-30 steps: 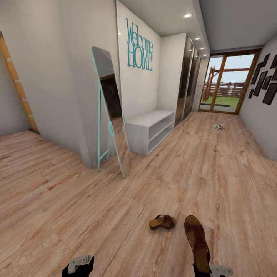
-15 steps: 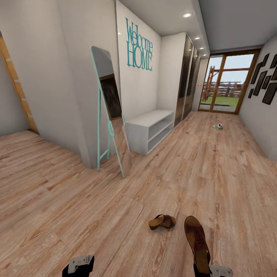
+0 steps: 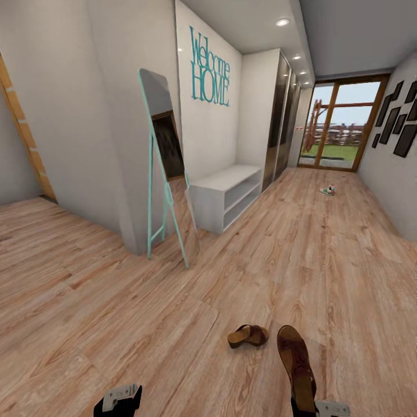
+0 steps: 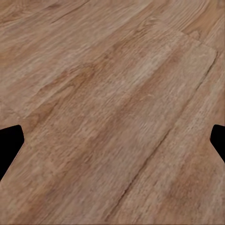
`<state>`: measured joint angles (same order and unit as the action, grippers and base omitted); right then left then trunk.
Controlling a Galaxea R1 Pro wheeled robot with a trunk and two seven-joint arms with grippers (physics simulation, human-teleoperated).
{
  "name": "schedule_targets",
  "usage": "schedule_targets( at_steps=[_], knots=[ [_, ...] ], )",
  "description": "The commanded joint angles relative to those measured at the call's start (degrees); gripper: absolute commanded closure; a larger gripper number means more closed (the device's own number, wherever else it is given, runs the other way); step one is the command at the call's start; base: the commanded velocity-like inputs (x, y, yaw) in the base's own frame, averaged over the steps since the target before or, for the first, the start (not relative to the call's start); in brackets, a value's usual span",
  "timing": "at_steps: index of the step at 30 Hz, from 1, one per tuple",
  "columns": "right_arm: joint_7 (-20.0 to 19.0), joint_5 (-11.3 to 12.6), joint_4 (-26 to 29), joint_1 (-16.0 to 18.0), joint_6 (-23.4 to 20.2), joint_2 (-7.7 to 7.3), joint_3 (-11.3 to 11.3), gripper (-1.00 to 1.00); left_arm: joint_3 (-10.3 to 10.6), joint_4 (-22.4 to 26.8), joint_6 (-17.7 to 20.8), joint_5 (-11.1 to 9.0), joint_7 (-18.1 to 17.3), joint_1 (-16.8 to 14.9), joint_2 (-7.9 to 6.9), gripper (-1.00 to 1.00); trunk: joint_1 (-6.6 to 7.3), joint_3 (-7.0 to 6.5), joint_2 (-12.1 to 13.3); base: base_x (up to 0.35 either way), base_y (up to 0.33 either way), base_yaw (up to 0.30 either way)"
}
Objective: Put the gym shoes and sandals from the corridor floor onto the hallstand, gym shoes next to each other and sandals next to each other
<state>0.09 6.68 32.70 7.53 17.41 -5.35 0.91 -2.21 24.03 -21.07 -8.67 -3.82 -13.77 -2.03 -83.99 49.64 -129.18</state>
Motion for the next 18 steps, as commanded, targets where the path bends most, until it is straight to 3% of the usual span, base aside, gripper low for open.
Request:
schedule_targets(
  at_steps=[1, 18],
  knots=[
    [0.0, 0.7, 0.0, 0.0, 0.2, -0.01, -0.1, 1.0, -0.1, 0.0, -0.1, -0.6, -0.4, 0.0, 0.0, -1.0, 0.0, 0.05, 0.0, 0.098, 0.264, -0.183],
    [0.1, 0.8, 0.0, 0.0, 0.2, -0.01, 0.0, 1.0, -0.1, -0.1, -0.1, -0.6, -0.4, 0.0, 0.0, -1.0, 0.0, 0.05, 0.0, 0.091, 0.296, -0.294]
  ],
)
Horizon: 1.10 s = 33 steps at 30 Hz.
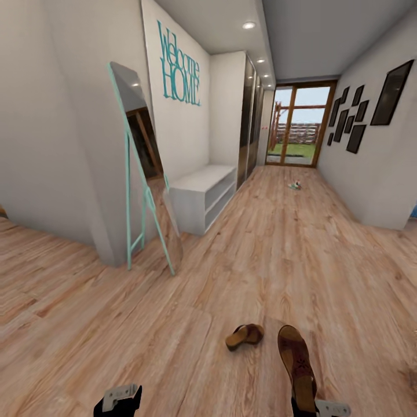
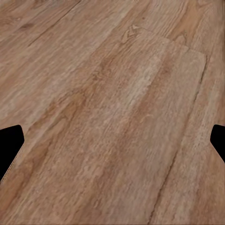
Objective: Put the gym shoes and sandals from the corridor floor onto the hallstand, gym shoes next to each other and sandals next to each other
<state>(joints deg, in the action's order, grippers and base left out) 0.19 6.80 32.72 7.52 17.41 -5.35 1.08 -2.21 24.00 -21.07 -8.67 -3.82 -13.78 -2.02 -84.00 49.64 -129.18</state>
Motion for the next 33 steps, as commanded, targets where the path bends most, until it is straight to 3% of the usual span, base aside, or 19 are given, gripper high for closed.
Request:
schedule_targets(
  at_steps=[1, 14, 26, 33],
  knots=[
    [0.0, 0.7, 0.0, 0.0, 0.2, -0.01, -0.1, 1.0, -0.1, -0.1, -0.1, -0.6, -0.4, 0.0, 0.0, -1.0, 0.01, 0.05, 0.0, 0.031, 0.297, -0.297],
    [0.0, 0.7, 0.1, 0.0, 0.2, -0.01, -0.1, 1.0, -0.1, 0.0, -0.1, -0.6, -0.4, 0.0, 0.0, -1.0, 0.01, 0.05, 0.0, 0.007, 0.256, -0.298],
    [0.0, 0.7, 0.1, 0.0, 0.2, -0.01, 0.0, 1.0, -0.1, -0.1, -0.1, -0.6, -0.4, 0.0, 0.0, -1.0, 0.01, 0.22, 0.0, 0.0, 0.031, -0.286],
    [0.0, 0.7, 0.4, 0.0, 0.2, -0.01, -0.1, 1.0, -0.1, -0.1, -0.1, -0.6, -0.4, 0.0, 0.0, -1.0, 0.01, 0.29, 0.0, 0.0, 0.001, -0.073]
  ],
)
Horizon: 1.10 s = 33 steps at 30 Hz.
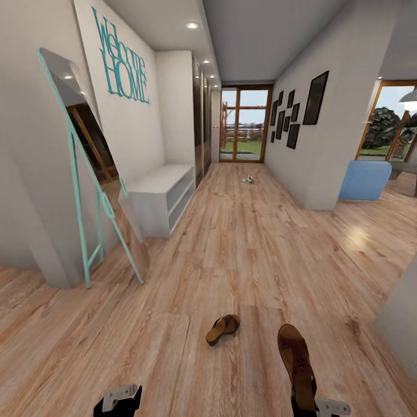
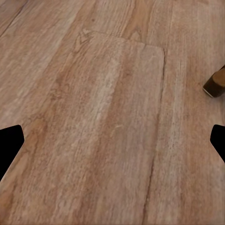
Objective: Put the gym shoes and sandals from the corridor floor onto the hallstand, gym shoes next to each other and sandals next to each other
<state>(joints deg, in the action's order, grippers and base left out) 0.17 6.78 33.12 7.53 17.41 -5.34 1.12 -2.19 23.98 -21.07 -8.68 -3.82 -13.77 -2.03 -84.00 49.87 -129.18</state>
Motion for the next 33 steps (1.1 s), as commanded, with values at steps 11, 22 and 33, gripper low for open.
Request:
schedule_targets(
  at_steps=[11, 22, 33],
  knots=[
    [-0.3, 0.8, 0.1, 0.0, 0.2, -0.02, -0.2, 1.0, -0.1, 0.0, -0.1, -0.5, -0.4, 0.0, 0.01, -1.0, 0.01, 0.06, 0.0, 0.0, 0.0, -0.004],
    [-0.1, 0.8, 0.1, 0.0, 0.2, -0.02, -0.1, 1.0, -0.1, -0.1, -0.1, -0.5, -0.4, 0.0, -0.02, -1.0, 0.01, 0.06, 0.0, 0.128, 0.249, -0.237],
    [-0.1, 0.8, 0.1, 0.0, 0.2, -0.02, -0.1, 1.0, -0.1, 0.0, -0.1, -0.5, -0.4, 0.0, -0.01, -1.0, 0.01, 0.06, 0.0, 0.042, 0.301, -0.297]
  ],
)
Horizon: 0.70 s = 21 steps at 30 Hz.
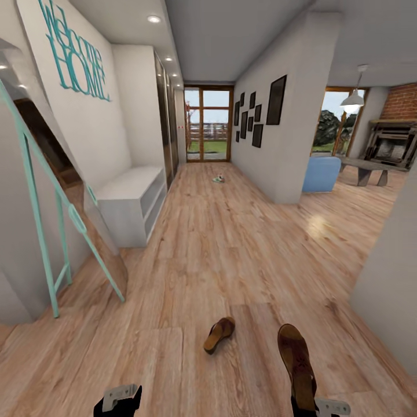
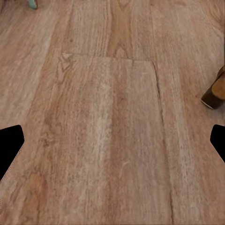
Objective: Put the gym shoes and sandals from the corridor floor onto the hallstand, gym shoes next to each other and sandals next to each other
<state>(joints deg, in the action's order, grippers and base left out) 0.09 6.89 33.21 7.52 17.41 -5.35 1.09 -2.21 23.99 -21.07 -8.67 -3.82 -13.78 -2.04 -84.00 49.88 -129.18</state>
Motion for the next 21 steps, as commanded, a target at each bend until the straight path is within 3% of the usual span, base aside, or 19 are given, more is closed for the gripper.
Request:
schedule_targets(
  at_steps=[1, 6, 21],
  knots=[
    [0.0, 0.7, 0.0, 0.0, 0.2, -0.01, -0.1, 1.0, -0.1, 0.0, -0.1, -0.6, -0.4, 0.0, 0.01, -1.0, 0.01, 0.05, 0.0, 0.002, 0.303, -0.298],
    [0.0, 0.7, -0.1, 0.0, 0.2, -0.01, -0.2, 1.0, -0.1, 0.0, -0.1, -0.6, -0.4, 0.0, 0.0, -1.0, 0.01, 0.05, 0.0, 0.001, 0.219, -0.298],
    [0.0, 0.7, -0.1, 0.0, 0.2, -0.01, -0.2, 1.0, -0.1, 0.0, -0.1, -0.6, -0.4, 0.0, -0.07, -1.0, 0.01, 0.05, 0.0, 0.033, 0.008, -0.298]
  ],
)
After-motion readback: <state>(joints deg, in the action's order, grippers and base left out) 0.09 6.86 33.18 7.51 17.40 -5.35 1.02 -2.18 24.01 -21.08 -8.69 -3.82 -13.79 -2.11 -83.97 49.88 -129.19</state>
